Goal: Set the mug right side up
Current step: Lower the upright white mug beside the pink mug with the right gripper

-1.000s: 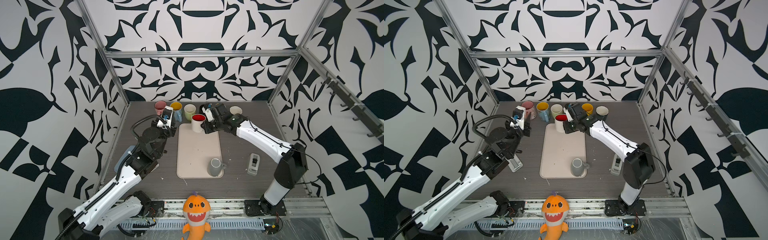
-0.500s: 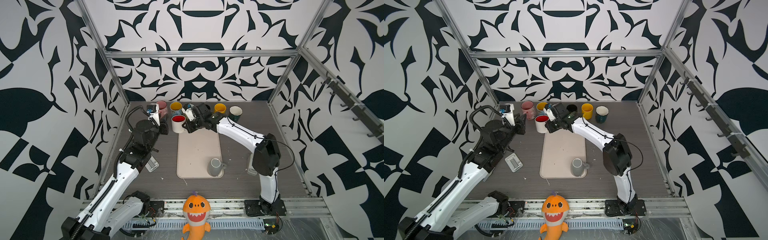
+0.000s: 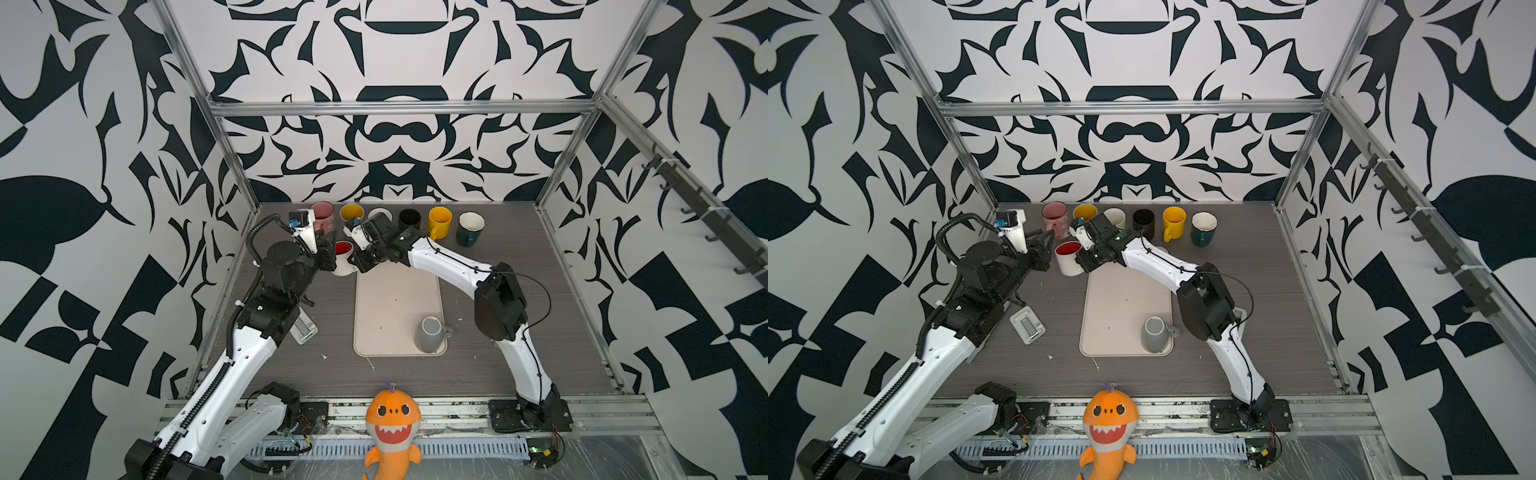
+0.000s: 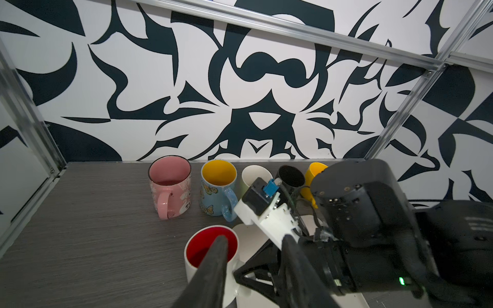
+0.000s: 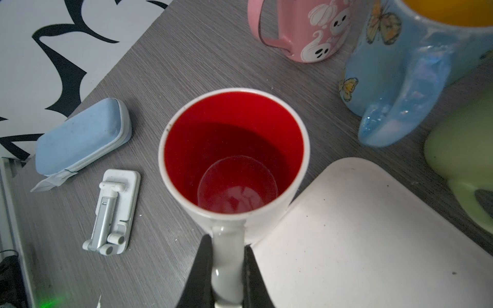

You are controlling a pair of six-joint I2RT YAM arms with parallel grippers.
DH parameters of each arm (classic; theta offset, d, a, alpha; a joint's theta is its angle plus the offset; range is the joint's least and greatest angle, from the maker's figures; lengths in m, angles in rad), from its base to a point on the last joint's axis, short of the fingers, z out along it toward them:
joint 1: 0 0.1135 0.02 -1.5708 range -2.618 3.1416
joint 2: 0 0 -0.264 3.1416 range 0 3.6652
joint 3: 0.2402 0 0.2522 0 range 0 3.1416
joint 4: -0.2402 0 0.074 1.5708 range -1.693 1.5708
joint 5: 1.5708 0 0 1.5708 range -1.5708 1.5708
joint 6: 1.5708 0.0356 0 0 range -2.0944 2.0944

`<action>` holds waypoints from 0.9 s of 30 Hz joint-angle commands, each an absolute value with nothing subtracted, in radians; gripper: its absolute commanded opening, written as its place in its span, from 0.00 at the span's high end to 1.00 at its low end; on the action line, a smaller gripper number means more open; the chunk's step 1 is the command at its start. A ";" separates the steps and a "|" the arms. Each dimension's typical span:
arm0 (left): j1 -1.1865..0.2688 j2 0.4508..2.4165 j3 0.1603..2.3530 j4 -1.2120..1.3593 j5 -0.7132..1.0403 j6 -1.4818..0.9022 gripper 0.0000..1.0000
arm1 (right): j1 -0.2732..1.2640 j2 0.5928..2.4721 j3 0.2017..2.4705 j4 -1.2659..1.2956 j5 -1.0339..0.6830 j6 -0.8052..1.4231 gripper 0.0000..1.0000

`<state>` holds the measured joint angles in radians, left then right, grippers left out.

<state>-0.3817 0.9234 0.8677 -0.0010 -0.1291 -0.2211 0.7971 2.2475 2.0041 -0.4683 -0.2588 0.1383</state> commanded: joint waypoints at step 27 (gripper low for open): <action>-0.367 0.907 0.813 0.058 -0.114 -0.244 0.63 | 0.816 2.370 2.155 -0.321 -0.233 0.097 1.00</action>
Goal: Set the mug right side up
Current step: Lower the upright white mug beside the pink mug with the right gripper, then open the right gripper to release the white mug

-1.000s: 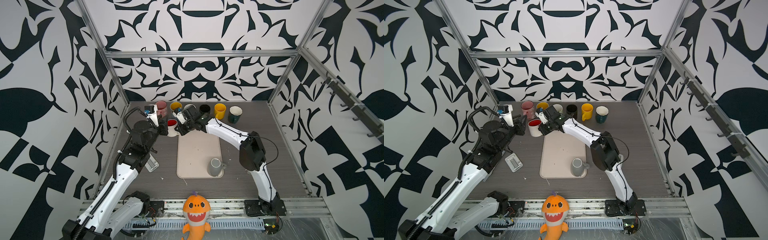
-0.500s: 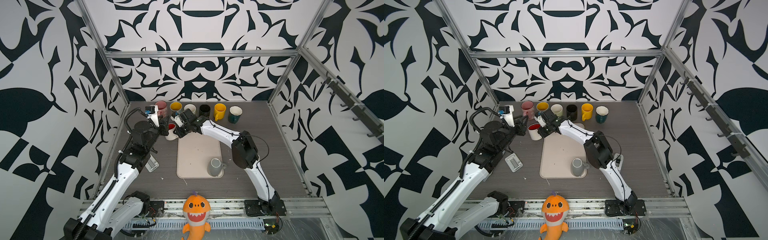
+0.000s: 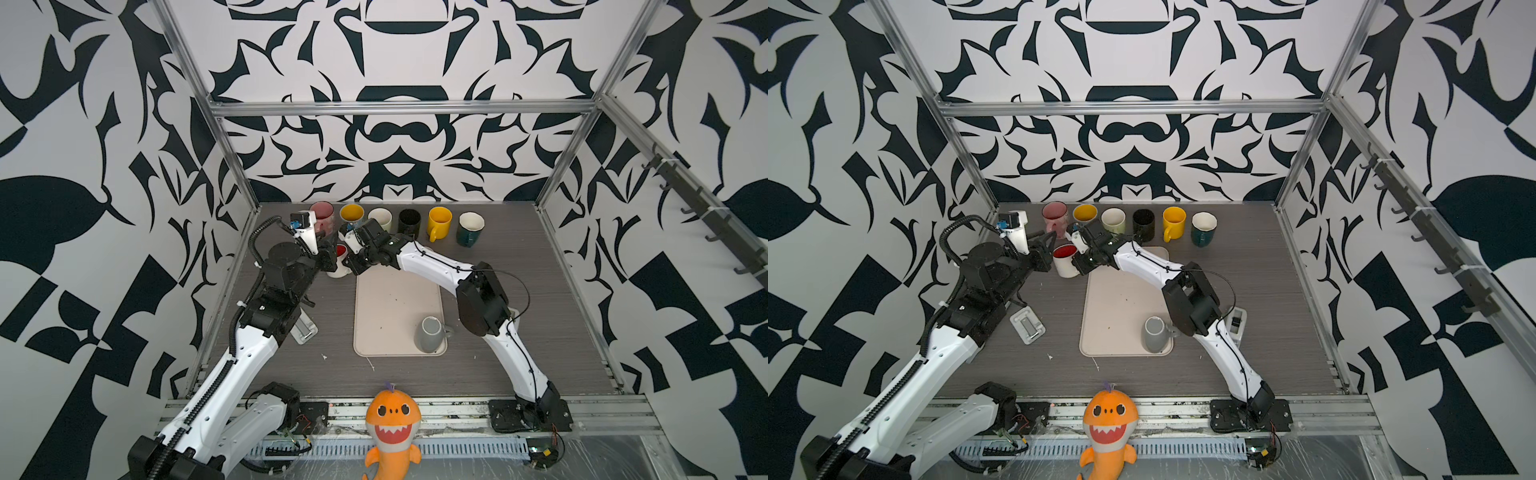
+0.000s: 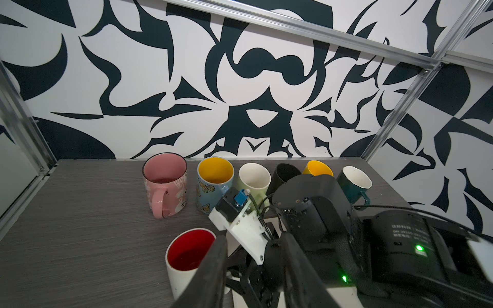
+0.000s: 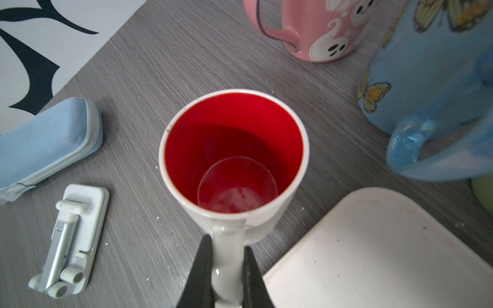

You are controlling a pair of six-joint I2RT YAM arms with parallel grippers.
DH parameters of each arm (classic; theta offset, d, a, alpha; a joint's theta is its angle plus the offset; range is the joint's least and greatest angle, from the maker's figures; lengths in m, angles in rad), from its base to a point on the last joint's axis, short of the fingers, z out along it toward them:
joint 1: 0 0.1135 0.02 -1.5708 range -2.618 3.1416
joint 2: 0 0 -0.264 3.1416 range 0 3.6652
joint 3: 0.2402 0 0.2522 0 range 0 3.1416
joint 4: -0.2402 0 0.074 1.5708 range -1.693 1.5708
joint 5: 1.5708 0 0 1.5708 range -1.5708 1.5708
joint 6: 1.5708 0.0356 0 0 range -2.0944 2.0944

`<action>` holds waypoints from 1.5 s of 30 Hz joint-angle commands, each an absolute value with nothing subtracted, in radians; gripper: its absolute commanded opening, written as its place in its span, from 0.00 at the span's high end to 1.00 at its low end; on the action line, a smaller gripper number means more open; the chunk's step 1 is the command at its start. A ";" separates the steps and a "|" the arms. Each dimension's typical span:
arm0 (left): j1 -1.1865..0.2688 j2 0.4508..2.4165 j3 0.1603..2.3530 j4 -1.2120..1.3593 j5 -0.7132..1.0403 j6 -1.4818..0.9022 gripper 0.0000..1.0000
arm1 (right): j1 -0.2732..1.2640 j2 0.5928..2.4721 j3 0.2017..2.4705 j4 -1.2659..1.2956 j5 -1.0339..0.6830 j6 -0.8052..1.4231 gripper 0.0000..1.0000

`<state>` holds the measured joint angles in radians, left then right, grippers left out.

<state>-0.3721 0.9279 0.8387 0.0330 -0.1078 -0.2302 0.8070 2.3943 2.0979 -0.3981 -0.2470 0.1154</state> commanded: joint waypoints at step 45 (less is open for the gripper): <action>-0.368 0.889 0.765 0.104 -0.127 -0.235 0.62 | 0.836 2.272 2.035 -0.352 -0.154 0.088 0.49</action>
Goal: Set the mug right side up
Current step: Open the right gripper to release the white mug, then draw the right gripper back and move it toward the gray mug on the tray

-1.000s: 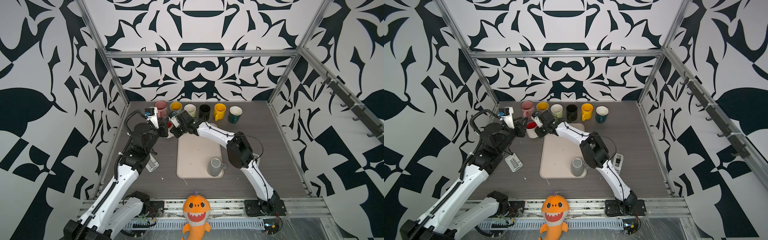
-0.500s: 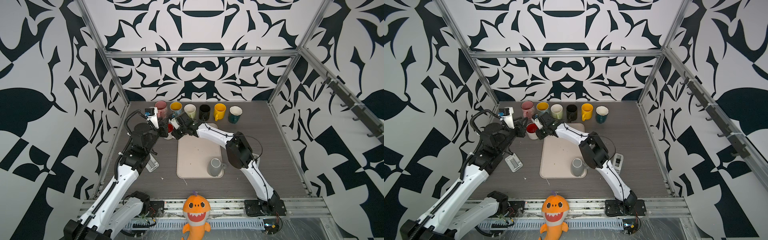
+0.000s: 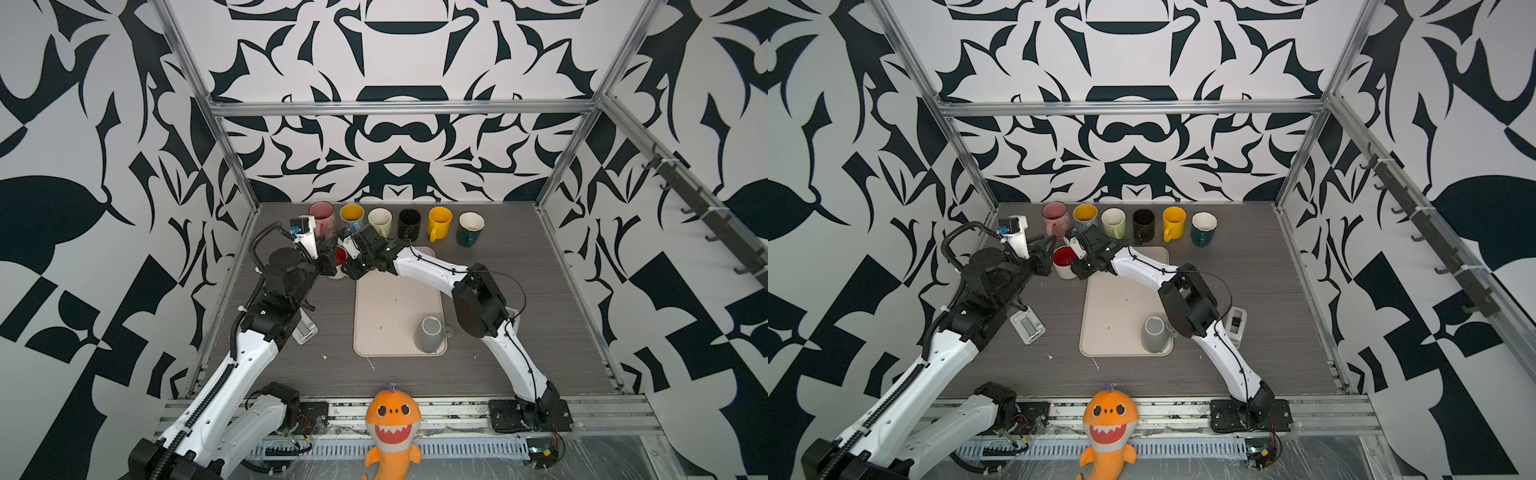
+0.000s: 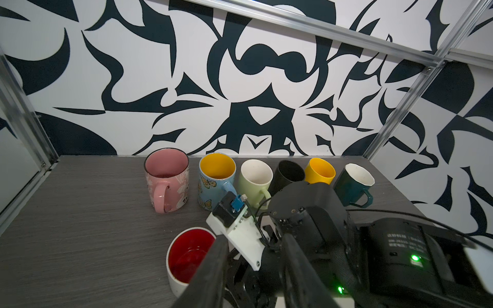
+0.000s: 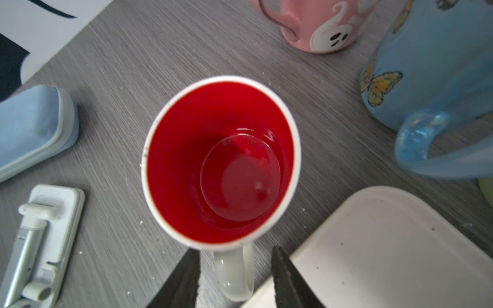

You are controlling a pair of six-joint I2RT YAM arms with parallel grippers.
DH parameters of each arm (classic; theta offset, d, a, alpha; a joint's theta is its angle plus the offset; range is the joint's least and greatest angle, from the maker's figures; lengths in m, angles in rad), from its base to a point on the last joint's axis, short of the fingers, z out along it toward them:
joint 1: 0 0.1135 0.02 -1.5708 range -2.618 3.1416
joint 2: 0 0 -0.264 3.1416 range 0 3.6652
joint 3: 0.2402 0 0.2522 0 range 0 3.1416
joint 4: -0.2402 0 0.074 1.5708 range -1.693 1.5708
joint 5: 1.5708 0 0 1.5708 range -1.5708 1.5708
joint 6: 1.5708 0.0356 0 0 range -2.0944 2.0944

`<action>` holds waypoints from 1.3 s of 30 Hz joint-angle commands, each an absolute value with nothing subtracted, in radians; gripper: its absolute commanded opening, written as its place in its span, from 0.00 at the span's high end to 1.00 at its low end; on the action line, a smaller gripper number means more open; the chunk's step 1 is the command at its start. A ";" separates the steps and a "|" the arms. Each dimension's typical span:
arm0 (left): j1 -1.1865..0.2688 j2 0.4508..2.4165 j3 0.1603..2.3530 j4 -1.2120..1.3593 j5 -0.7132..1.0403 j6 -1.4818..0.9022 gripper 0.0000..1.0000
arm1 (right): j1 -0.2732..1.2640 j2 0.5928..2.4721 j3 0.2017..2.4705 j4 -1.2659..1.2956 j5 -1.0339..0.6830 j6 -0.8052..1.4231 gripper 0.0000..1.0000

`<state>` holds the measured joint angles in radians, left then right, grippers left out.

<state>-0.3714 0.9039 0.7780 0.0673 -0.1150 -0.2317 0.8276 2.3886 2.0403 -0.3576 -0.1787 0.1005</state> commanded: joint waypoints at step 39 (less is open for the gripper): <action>-0.368 0.911 0.753 0.048 -0.159 -0.212 0.39 | 0.530 1.415 1.445 -0.967 -0.319 0.806 0.40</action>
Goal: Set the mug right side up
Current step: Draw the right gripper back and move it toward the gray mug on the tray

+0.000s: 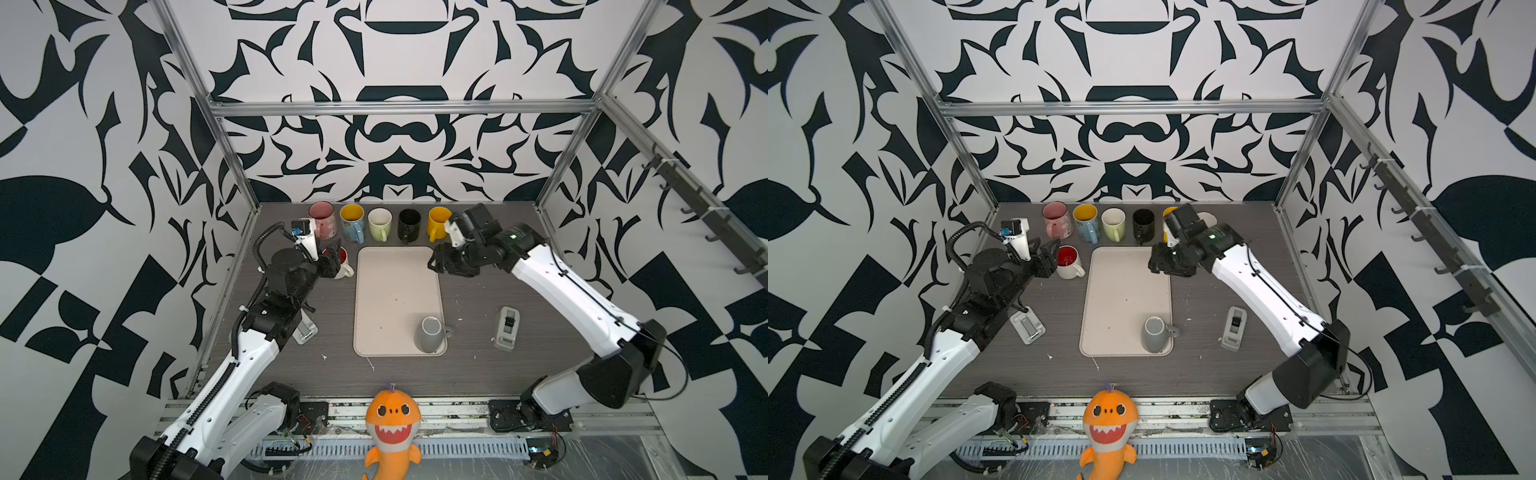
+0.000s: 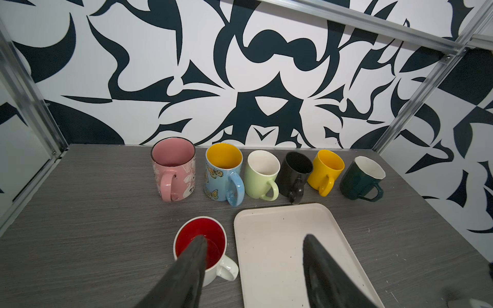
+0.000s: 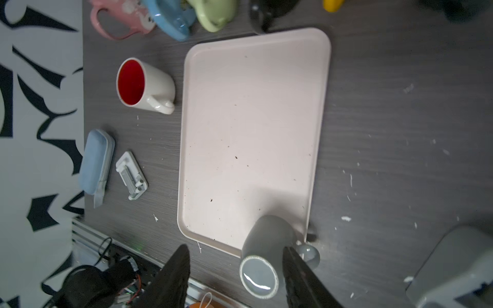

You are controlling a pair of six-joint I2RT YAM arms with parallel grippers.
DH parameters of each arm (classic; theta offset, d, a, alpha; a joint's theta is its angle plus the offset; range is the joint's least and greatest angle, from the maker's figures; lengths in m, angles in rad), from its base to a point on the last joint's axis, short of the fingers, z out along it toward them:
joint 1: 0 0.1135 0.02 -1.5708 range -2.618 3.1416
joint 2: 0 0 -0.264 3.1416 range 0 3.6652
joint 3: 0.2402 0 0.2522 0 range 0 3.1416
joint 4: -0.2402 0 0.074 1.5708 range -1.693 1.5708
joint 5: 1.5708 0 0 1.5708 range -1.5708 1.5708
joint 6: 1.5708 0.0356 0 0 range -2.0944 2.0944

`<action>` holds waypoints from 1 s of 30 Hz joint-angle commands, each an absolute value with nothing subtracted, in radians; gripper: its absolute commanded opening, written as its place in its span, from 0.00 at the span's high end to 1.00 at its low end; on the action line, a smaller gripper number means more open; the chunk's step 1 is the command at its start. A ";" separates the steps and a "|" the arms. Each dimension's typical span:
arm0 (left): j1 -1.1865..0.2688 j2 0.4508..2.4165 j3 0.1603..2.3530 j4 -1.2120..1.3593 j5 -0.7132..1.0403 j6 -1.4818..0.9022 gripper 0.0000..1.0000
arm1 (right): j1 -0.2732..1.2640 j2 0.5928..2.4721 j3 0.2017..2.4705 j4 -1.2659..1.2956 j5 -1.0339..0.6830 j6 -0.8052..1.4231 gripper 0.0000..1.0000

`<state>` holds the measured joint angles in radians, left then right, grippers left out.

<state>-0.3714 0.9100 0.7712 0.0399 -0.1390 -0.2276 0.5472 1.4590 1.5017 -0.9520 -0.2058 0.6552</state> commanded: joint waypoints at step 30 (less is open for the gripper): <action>-0.368 0.877 0.696 0.046 -0.226 -0.180 0.37 | 0.344 1.272 0.908 -0.890 -0.592 1.517 0.36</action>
